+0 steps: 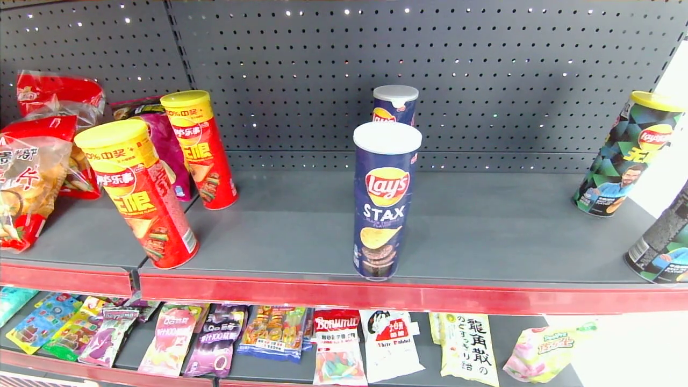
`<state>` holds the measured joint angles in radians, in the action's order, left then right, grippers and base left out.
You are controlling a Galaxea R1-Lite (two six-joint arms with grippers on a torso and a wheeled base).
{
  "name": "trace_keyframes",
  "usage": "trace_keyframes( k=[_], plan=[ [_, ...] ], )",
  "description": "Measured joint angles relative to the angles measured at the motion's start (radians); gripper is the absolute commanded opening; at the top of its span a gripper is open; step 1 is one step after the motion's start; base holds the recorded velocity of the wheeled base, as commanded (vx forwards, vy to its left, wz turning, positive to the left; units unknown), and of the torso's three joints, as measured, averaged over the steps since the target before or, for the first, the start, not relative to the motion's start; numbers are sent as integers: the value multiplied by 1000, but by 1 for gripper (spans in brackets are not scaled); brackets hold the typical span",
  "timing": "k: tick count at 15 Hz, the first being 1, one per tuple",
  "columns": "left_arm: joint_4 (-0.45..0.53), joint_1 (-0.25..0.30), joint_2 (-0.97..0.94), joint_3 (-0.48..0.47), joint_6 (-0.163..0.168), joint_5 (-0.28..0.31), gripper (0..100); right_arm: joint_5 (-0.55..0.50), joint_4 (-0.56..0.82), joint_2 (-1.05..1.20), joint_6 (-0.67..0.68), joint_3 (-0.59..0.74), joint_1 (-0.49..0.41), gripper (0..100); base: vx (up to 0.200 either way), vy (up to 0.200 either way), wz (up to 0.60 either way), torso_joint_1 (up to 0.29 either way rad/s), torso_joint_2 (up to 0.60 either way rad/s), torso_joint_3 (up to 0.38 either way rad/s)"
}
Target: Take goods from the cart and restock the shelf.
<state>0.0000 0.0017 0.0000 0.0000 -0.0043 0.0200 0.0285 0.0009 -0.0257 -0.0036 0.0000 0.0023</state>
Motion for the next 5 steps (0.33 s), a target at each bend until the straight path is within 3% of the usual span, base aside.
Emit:
trace_keyframes(
  k=[5],
  plan=[
    [0, -1, 0, 0, 0, 0, 100, -29, 0, 22, 1, 0, -1, 100, 0, 0, 0, 0, 0, 0]
  ],
)
